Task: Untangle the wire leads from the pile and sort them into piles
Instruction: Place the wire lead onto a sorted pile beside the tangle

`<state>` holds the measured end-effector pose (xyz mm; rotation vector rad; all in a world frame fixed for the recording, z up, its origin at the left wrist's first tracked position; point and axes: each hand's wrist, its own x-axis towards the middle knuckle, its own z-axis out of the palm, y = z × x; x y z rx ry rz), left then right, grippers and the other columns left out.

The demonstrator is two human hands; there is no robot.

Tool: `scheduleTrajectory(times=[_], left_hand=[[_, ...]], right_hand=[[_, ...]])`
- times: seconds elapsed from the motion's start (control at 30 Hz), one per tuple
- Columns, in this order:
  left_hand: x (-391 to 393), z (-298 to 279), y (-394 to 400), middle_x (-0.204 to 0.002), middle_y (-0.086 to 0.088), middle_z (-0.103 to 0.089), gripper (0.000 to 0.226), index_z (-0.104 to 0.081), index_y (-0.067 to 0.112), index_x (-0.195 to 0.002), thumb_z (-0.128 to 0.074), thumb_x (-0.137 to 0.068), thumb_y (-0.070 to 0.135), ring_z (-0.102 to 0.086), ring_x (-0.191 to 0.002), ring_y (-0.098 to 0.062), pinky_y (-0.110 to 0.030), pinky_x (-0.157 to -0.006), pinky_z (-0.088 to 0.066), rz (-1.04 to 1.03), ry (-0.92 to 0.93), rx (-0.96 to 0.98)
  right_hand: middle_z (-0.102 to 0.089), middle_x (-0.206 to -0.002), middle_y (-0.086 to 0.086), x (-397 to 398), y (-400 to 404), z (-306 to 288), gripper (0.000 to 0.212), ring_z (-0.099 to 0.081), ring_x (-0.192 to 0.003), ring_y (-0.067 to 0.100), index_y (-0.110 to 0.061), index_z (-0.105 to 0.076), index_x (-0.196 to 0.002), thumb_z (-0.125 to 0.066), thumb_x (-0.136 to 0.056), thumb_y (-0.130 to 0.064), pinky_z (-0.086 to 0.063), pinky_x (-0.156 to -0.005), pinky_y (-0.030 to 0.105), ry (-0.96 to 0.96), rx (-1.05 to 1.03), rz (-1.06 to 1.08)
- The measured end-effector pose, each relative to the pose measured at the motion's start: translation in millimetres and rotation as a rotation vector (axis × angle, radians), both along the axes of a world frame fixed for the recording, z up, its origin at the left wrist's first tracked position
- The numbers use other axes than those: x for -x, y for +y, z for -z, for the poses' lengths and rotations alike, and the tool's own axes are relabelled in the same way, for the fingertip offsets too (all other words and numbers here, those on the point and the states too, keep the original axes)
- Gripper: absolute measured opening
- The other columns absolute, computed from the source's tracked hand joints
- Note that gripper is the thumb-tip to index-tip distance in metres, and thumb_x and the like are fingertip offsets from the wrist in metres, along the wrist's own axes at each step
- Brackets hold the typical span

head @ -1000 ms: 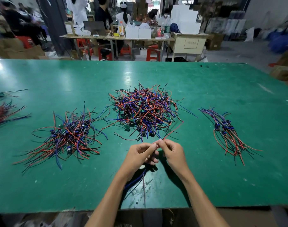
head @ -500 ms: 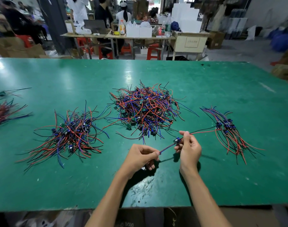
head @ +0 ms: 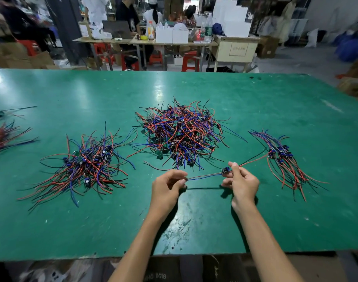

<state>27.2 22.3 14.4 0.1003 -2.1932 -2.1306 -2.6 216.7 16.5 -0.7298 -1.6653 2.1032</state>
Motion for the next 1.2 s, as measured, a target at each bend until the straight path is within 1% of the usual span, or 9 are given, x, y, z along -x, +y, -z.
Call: scheduleTrajectory(times=[0.1, 0.17, 0.23, 0.37, 0.5, 0.6, 0.73, 0.8, 1.2], left_hand=[[0, 1, -3, -0.079, -0.003, -0.075, 0.026, -0.071, 0.017, -0.093, -0.069, -0.087, -0.009, -0.072, -0.071, -0.013, -0.015, -0.064, -0.055, -0.053, 0.081, 0.111], [0, 1, -4, -0.074, 0.001, -0.075, 0.027, -0.069, 0.02, -0.095, -0.074, -0.084, -0.004, -0.071, -0.071, -0.006, -0.01, -0.06, -0.05, -0.093, 0.092, 0.091], [0, 3, -6, -0.075, 0.003, -0.075, 0.03, -0.067, 0.026, -0.097, -0.078, -0.083, 0.002, -0.07, -0.073, -0.008, -0.011, -0.063, -0.048, -0.107, 0.081, 0.083], [0, 5, -7, -0.077, 0.001, -0.076, 0.03, -0.065, 0.03, -0.098, -0.082, -0.082, 0.011, -0.067, -0.071, -0.01, -0.017, -0.068, -0.047, -0.095, 0.058, 0.046], [-1, 5, -9, -0.085, 0.002, -0.078, 0.029, -0.065, 0.034, -0.1, -0.083, -0.082, 0.02, -0.069, -0.073, -0.012, -0.041, -0.078, -0.054, -0.112, 0.048, 0.001], [-3, 5, -10, -0.087, 0.003, -0.079, 0.034, -0.064, 0.031, -0.104, -0.083, -0.083, 0.013, -0.07, -0.074, -0.012, -0.045, -0.08, -0.056, -0.106, 0.065, -0.007], [-3, 5, -9, -0.087, -0.003, -0.079, 0.037, -0.065, 0.021, -0.103, -0.081, -0.079, -0.003, -0.076, -0.088, -0.02, -0.047, -0.087, -0.059, -0.117, 0.067, -0.085], [-2, 6, -9, -0.087, -0.005, -0.079, 0.034, -0.067, 0.018, -0.1, -0.08, -0.079, -0.005, -0.076, -0.09, -0.02, -0.048, -0.087, -0.059, -0.124, 0.073, -0.101], [2, 9, -9, -0.09, -0.001, -0.078, 0.02, -0.07, 0.015, -0.093, -0.081, -0.081, 0.003, -0.073, -0.09, -0.017, -0.025, -0.084, -0.056, -0.151, 0.165, -0.032]], right_hand=[[-0.059, -0.052, 0.0, -2, 9, -6, 0.009, -0.06, -0.04, 0.01, -0.003, -0.07, -0.092, -0.066, -0.097, -0.01, -0.052, -0.043, 0.02, -0.034, 0.129, -0.112], [-0.062, -0.052, 0.001, -6, 11, -9, 0.007, -0.065, -0.044, 0.01, -0.002, -0.07, -0.092, -0.067, -0.096, -0.008, -0.053, -0.044, 0.019, -0.039, 0.193, -0.161], [-0.065, -0.058, 0.003, -9, 14, -11, 0.008, -0.069, -0.049, 0.012, -0.002, -0.07, -0.096, -0.066, -0.097, -0.008, -0.055, -0.047, 0.018, -0.029, 0.25, -0.196], [-0.07, -0.076, 0.009, -12, 20, -13, 0.014, -0.074, -0.064, 0.014, -0.003, -0.069, -0.104, -0.06, -0.101, -0.013, -0.059, -0.057, 0.02, 0.023, 0.329, -0.257], [-0.074, -0.08, 0.009, -17, 25, -10, 0.018, -0.075, -0.07, 0.013, -0.002, -0.067, -0.11, -0.055, -0.103, -0.013, -0.06, -0.065, 0.02, 0.062, 0.349, -0.323], [-0.077, -0.087, 0.006, -20, 27, -6, 0.018, -0.074, -0.077, 0.011, -0.003, -0.066, -0.114, -0.051, -0.104, -0.008, -0.06, -0.073, 0.02, 0.113, 0.35, -0.34], [-0.077, -0.109, 0.005, -22, 28, -3, 0.022, -0.073, -0.1, 0.01, -0.009, -0.062, -0.121, -0.049, -0.104, -0.009, -0.058, -0.087, 0.02, 0.178, 0.328, -0.384], [-0.076, -0.115, 0.007, -23, 31, -3, 0.024, -0.071, -0.107, 0.013, -0.011, -0.061, -0.124, -0.051, -0.103, -0.011, -0.058, -0.088, 0.022, 0.193, 0.353, -0.406], [-0.077, -0.108, 0.007, -24, 29, -2, 0.021, -0.073, -0.1, 0.011, -0.009, -0.062, -0.119, -0.052, -0.101, -0.011, -0.058, -0.079, 0.02, 0.202, 0.358, -0.413]])
